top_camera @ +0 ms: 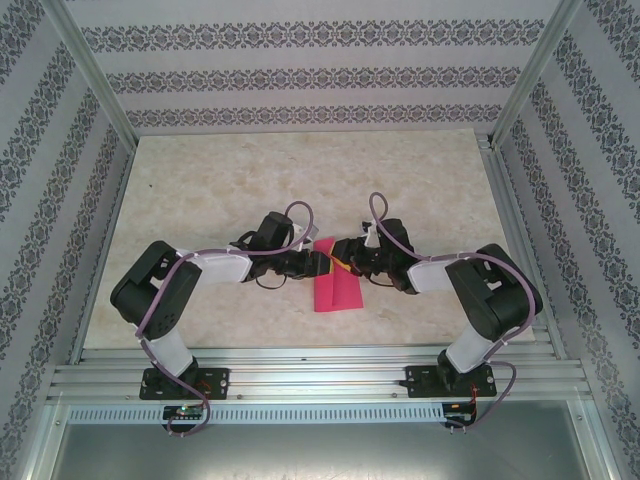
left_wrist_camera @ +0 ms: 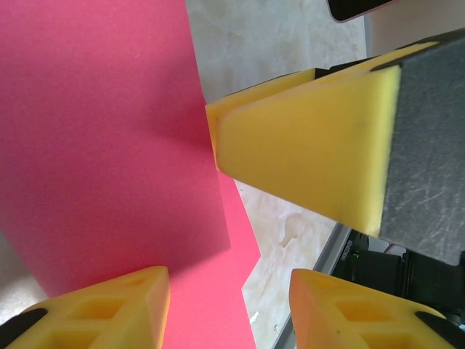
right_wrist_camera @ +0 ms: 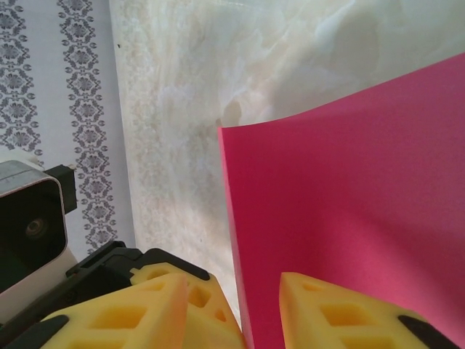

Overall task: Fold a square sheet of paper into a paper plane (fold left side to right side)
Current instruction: First fold in half a square sheet of paper at the center of the table.

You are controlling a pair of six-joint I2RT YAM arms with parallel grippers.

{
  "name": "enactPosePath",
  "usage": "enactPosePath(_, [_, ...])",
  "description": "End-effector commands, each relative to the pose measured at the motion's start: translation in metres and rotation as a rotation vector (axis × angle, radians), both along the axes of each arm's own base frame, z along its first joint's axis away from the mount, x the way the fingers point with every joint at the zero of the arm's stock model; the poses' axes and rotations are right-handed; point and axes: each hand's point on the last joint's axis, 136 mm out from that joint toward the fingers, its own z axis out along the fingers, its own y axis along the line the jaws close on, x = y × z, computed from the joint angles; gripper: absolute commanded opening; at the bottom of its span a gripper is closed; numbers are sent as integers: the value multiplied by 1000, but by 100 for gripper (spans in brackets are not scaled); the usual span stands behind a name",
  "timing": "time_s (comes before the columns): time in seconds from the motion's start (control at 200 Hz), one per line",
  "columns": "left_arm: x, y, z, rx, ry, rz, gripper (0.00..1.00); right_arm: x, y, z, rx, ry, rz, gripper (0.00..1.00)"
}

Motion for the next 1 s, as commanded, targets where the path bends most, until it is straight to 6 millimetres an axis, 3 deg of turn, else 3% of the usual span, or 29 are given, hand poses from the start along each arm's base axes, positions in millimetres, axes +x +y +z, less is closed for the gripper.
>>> enactPosePath(0.0, [7, -12, 12, -37, -42, -13, 48, 2, 7, 6, 39, -34, 13, 29])
enactPosePath(0.245, [8, -11, 25, -39, -70, -12, 50, 4, 1, 1, -8, -31, 17, 2])
enactPosePath(0.395, [7, 4, 31, 55, -114, 10, 56, 8, -13, -2, -71, -38, 6, 1])
enactPosePath(0.604, [10, 37, 11, 263, -132, 108, 66, 15, -34, -10, -172, -37, 3, 2])
enactPosePath(0.994, [11, 8, -35, 379, -76, 92, 69, 17, -54, -28, -287, -4, 2, 2])
